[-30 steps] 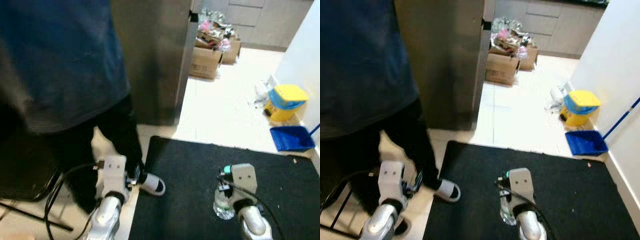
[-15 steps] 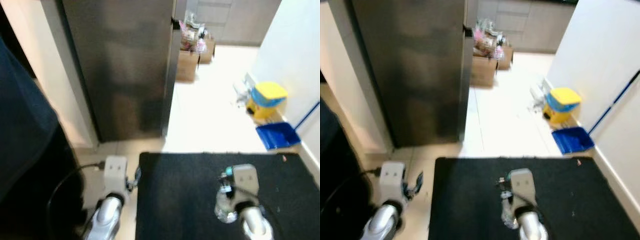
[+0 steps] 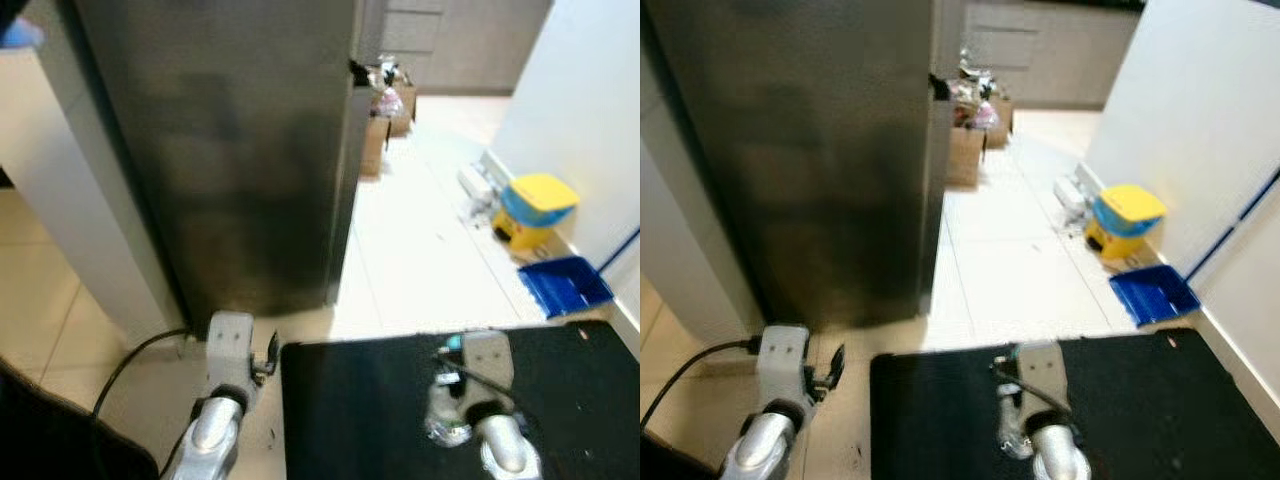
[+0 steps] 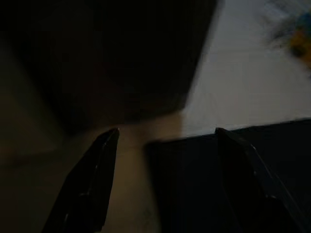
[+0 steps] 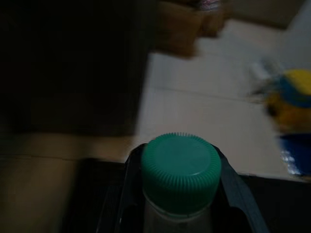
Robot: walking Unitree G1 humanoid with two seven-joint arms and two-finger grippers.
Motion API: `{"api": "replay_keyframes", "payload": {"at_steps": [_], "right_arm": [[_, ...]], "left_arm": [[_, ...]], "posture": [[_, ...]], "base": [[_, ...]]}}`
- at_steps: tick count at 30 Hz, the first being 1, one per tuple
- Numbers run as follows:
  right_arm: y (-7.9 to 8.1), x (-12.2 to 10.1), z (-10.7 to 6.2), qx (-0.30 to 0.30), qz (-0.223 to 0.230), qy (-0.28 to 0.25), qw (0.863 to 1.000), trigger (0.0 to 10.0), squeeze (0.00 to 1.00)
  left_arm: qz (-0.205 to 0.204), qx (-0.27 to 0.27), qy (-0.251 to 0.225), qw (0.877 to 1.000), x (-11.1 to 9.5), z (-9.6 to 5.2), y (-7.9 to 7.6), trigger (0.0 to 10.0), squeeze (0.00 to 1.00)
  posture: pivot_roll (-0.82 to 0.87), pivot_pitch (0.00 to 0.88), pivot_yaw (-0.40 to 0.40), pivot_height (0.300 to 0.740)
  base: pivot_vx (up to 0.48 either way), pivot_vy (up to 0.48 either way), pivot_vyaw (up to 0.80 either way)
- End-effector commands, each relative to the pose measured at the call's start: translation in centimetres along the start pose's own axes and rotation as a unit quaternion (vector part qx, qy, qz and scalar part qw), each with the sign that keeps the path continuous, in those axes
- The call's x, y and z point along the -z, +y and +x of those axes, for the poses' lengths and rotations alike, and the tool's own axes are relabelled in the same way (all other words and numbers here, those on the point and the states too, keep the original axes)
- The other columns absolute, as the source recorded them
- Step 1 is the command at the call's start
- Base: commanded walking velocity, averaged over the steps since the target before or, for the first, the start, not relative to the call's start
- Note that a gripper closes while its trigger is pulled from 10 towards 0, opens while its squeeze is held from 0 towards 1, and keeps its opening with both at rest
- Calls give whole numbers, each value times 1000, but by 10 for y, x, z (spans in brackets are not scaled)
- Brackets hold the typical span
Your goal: Restocking fridge
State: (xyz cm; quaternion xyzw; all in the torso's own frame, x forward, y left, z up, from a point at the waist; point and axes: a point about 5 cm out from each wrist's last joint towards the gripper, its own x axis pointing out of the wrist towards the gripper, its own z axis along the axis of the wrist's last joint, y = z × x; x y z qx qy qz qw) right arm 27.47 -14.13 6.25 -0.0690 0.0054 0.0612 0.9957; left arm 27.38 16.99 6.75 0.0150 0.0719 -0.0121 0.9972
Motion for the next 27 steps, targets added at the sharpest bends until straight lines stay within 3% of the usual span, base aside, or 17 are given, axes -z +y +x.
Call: {"api": "replay_keyframes", "payload": {"at_steps": [1, 9, 27], "right_arm": [[-13, 2, -3, 20, -12, 3, 1000, 10000, 0], [-13, 3, -3, 20, -13, 4, 1000, 10000, 0], [-15, 3, -3, 25, -17, 5, 1000, 10000, 0]], "left_arm": [[2, 8, 3, 1000, 1, 1, -5, 10000, 0], [2, 8, 3, 1000, 0, 1, -5, 10000, 0], [-6, 36, -4, 999, -4, 1, -17, 10000, 0]], "posture": [[-112, 170, -19, 721], [-112, 170, -19, 721], [-119, 170, -15, 721]], "base": [[450, 0, 0], [390, 0, 0], [0, 0, 0]]}}
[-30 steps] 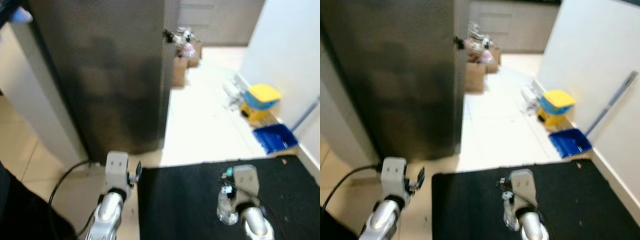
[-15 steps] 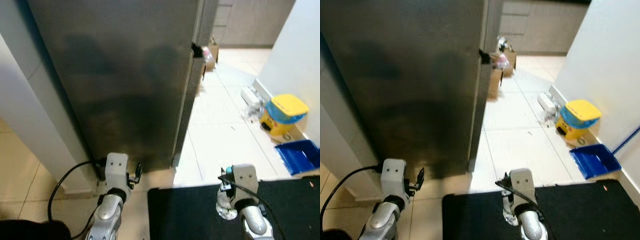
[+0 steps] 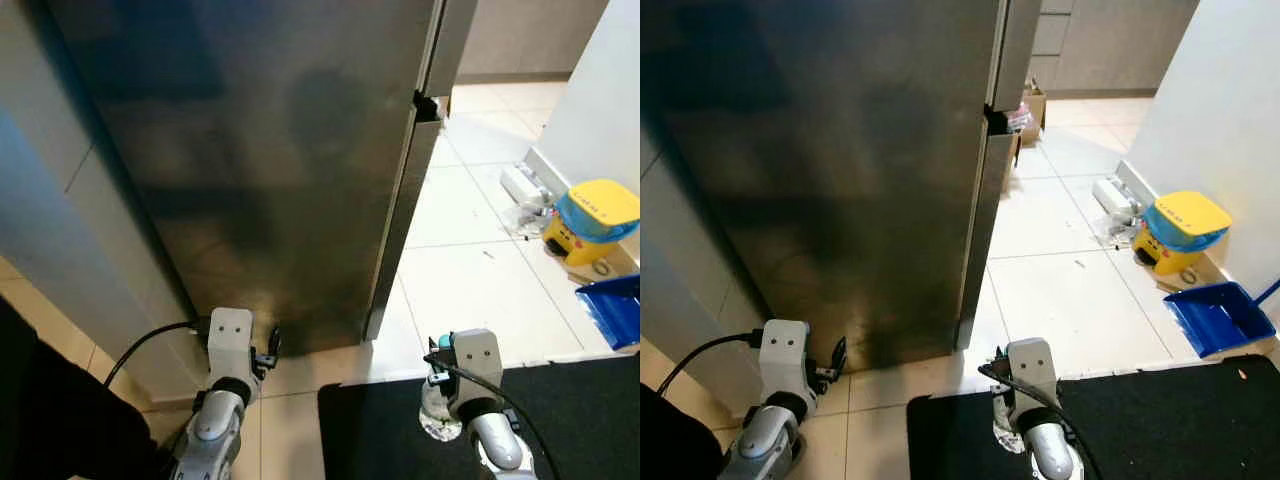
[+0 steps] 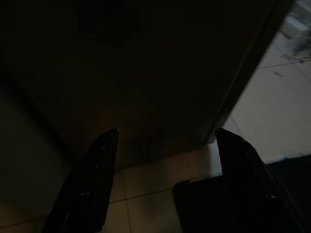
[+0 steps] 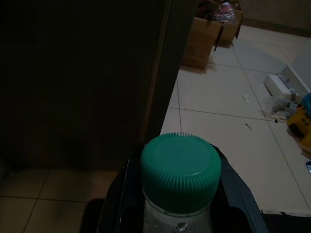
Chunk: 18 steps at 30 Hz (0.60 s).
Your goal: Restocking fridge
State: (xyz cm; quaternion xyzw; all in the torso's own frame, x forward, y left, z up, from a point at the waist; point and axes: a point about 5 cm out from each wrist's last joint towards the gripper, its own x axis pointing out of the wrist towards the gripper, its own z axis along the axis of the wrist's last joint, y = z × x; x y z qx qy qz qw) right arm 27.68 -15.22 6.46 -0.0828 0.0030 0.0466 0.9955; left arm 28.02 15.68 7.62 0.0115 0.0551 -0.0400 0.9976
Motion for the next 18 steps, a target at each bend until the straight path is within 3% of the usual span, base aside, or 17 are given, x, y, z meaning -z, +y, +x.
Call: {"api": "replay_keyframes", "payload": {"at_steps": [1, 8, 18], "right_arm": [[-3, 4, -3, 10, -3, 6, 1000, 10000, 0], [-2, 3, -2, 10, -1, 4, 1000, 10000, 0], [-1, 3, -2, 11, 0, 5, 1000, 10000, 0]], "left_arm": [[-5, 12, 12, 1000, 4, -4, -7, 10000, 0], [1, 18, 10, 1000, 2, -1, -11, 10000, 0], [10, 13, 12, 1000, 2, 1, -11, 10000, 0]], "posture": [[-116, 171, -13, 721], [-113, 174, -12, 721], [-113, 181, -9, 721]], "base": [[0, 0, 0], [0, 0, 0], [241, -352, 0]]}}
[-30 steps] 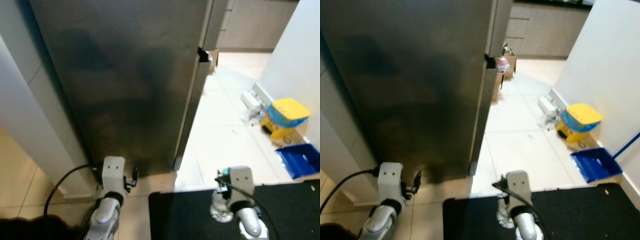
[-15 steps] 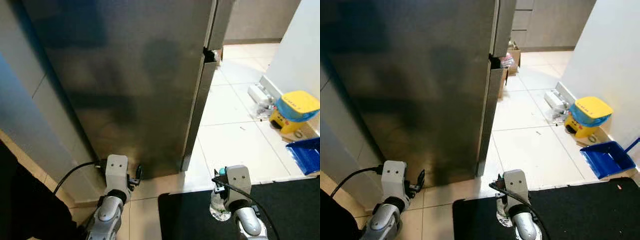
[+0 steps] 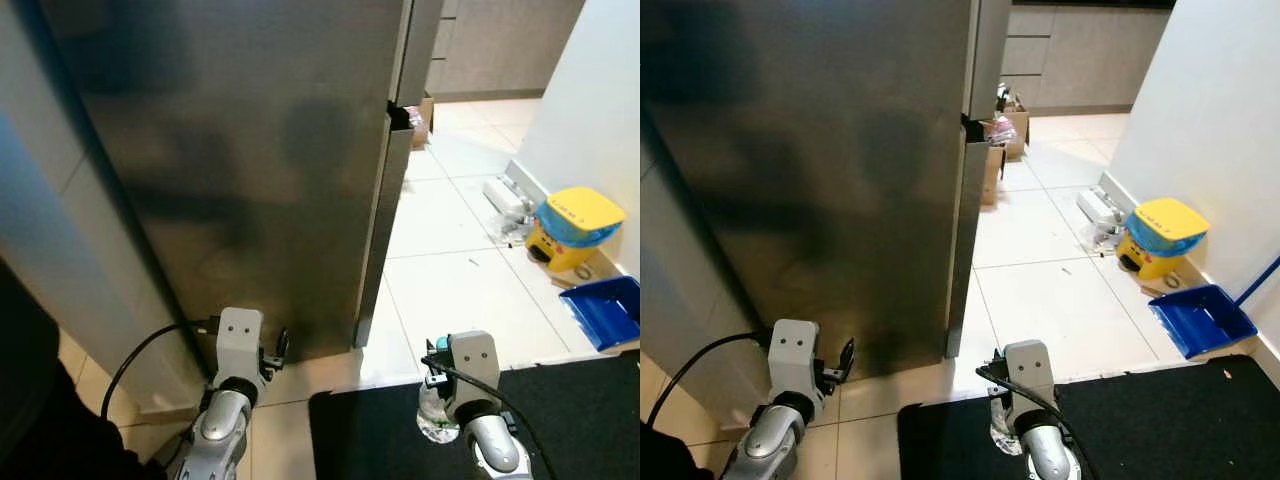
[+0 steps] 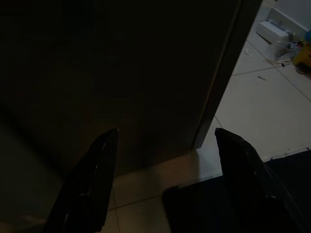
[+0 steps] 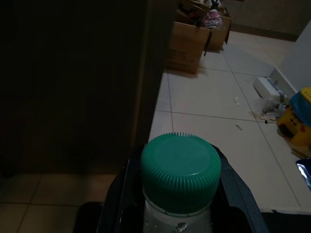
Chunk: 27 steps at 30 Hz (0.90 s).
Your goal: Restocking fridge
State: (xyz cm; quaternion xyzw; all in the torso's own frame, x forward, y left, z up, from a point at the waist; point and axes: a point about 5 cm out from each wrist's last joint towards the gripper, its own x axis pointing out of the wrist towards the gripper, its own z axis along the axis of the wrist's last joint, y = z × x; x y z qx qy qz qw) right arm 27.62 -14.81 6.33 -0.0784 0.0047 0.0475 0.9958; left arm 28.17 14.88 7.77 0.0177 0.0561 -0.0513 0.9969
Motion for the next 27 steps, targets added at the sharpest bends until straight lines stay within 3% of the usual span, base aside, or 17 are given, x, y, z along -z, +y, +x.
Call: {"api": "replay_keyframes", "payload": {"at_steps": [1, 5, 22, 27], "right_arm": [[-5, 3, -2, 12, -4, 5, 1000, 10000, 0], [-3, 4, -4, 11, -3, 6, 1000, 10000, 0], [-4, 4, -4, 13, -5, 5, 1000, 10000, 0], [-5, 4, -3, 14, -5, 7, 1000, 10000, 0]], "left_arm": [[4, 2, 13, 1000, 5, -1, -3, 10000, 0], [11, -3, 22, 1000, 7, -1, -2, 10000, 0], [23, -23, 33, 999, 11, 0, 5, 10000, 0], [25, -23, 31, 999, 11, -2, 6, 10000, 0]], "posture": [[-114, 182, -9, 721], [-115, 173, -5, 721], [-120, 165, 1, 721], [-122, 179, 0, 721]], "base": [[330, -345, 0], [357, -316, 0], [463, 0, 0], [247, -299, 0]]}}
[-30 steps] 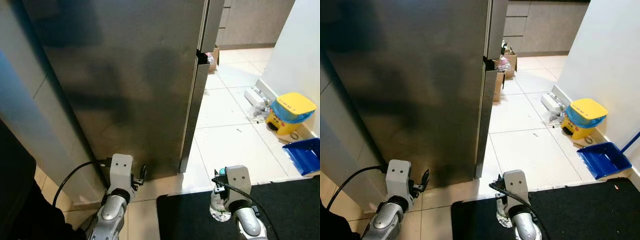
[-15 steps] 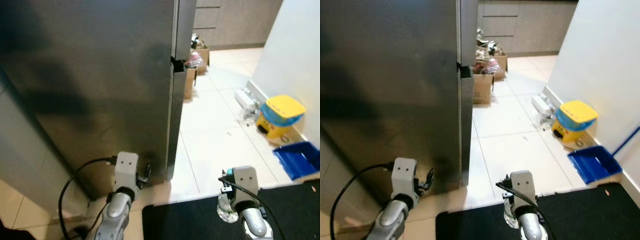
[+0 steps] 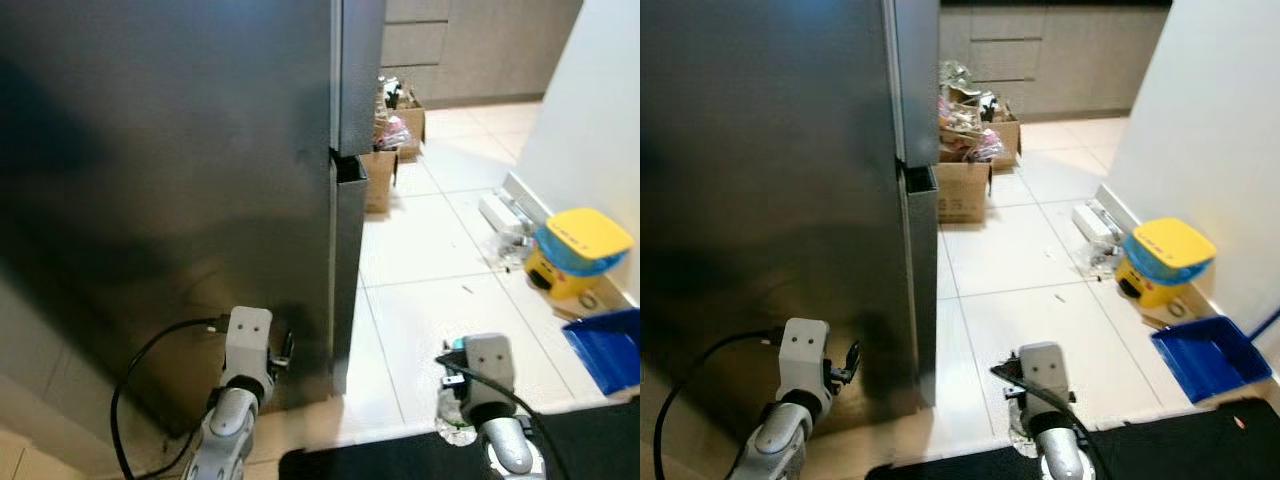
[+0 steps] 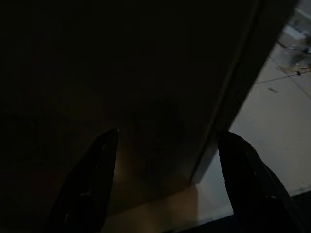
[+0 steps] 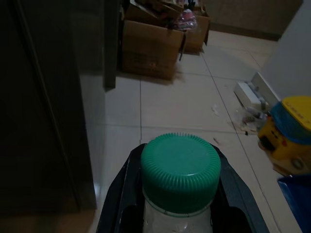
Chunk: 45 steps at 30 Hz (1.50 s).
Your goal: Restocking fridge
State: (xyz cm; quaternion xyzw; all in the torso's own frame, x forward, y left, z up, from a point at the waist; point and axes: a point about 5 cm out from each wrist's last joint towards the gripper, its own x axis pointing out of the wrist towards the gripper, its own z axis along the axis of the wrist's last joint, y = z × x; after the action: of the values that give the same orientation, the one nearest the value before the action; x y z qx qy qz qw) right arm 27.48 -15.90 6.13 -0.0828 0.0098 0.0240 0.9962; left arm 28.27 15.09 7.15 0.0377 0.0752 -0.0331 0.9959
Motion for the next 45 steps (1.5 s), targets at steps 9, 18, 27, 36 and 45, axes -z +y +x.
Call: {"api": "replay_keyframes", "payload": {"at_steps": [9, 18, 27, 36, 45], "right_arm": [[2, 0, 2, -3, -2, 0, 1000, 10000, 0], [5, 0, 2, -6, -2, 2, 1000, 10000, 0], [6, 1, 2, -5, -1, 1, 1000, 10000, 0], [6, 2, 1, -6, -1, 1, 1000, 10000, 0], [6, 2, -1, -4, -3, 0, 1000, 10000, 0]], "left_arm": [[-2, 0, 8, 1000, 5, -6, 5, 10000, 0], [11, 11, 4, 1000, 2, -6, 1, 10000, 0], [7, 13, 12, 1000, 5, -3, -5, 10000, 0], [6, -5, 29, 1000, 8, 1, 0, 10000, 0], [-3, -37, 34, 999, 10, 3, 11, 10000, 0]], "posture": [[-121, 184, 4, 721], [-123, 181, 8, 721], [-123, 172, 6, 721], [-127, 150, 6, 721], [-131, 134, 18, 721]], "base": [[0, -88, 0], [0, -79, 0], [54, -457, 0], [290, -294, 0], [33, 0, 0]]}}
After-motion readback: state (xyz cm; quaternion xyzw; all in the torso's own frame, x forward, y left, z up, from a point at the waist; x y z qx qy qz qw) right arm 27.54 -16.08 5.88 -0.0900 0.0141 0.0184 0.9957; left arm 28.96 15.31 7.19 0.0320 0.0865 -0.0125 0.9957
